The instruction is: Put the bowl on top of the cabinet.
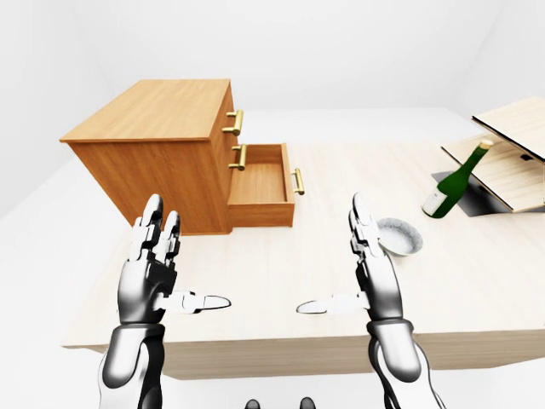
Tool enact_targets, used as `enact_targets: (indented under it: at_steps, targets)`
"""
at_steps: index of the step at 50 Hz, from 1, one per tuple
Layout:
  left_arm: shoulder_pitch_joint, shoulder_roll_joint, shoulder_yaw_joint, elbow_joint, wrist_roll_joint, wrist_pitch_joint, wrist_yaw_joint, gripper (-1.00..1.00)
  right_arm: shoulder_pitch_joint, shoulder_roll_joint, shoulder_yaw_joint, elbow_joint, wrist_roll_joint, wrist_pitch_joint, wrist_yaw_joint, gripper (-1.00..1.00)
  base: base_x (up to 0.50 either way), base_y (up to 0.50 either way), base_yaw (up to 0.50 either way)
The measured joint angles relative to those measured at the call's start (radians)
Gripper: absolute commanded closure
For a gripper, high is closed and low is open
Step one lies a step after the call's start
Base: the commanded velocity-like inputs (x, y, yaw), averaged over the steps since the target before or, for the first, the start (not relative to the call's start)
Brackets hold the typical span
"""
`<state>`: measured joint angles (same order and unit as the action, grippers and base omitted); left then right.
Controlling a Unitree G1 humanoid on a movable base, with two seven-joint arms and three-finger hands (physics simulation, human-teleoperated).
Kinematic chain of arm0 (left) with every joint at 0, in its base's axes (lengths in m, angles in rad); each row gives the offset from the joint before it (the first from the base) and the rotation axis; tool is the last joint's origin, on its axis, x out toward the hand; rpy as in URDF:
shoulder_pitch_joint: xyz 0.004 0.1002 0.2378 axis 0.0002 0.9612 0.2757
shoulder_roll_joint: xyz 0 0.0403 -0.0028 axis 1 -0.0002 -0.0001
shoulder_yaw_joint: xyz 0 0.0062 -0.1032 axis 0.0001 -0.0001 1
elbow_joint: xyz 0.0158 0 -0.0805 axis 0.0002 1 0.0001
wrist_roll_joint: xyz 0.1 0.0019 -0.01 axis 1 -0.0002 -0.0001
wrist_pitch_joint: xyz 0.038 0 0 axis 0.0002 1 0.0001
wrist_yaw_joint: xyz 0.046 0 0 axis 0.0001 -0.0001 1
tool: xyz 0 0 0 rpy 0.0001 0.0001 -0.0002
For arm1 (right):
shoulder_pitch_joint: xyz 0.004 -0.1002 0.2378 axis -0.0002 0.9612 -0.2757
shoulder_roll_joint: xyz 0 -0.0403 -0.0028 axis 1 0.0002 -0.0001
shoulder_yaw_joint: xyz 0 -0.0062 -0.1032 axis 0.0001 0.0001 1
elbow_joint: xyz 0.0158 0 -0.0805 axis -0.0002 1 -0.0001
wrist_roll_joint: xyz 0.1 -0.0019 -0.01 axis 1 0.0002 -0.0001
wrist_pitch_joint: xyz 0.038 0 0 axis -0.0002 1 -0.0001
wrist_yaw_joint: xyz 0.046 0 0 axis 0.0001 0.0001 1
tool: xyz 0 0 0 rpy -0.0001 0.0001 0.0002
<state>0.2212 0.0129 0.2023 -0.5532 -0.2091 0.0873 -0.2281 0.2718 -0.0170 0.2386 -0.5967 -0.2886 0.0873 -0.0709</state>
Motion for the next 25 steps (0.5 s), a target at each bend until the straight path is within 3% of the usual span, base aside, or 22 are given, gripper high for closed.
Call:
enact_targets:
  at_steps: [16, 25]
  targets:
    - [-0.004, -0.002, 0.000, -0.005, 0.000, 0.000, -0.001, -1.00, -0.006, -0.003, 0.010, 0.006, -0.010, 0.000, 0.003, -1.00, 0.50, 0.00, 0.00]
    - [0.002, -0.003, -0.001, -0.008, 0.000, 0.000, -0.003, -1.00, -0.005, -0.003, 0.013, 0.012, -0.020, 0.000, 0.001, -1.00, 0.48, 0.31, 0.00]
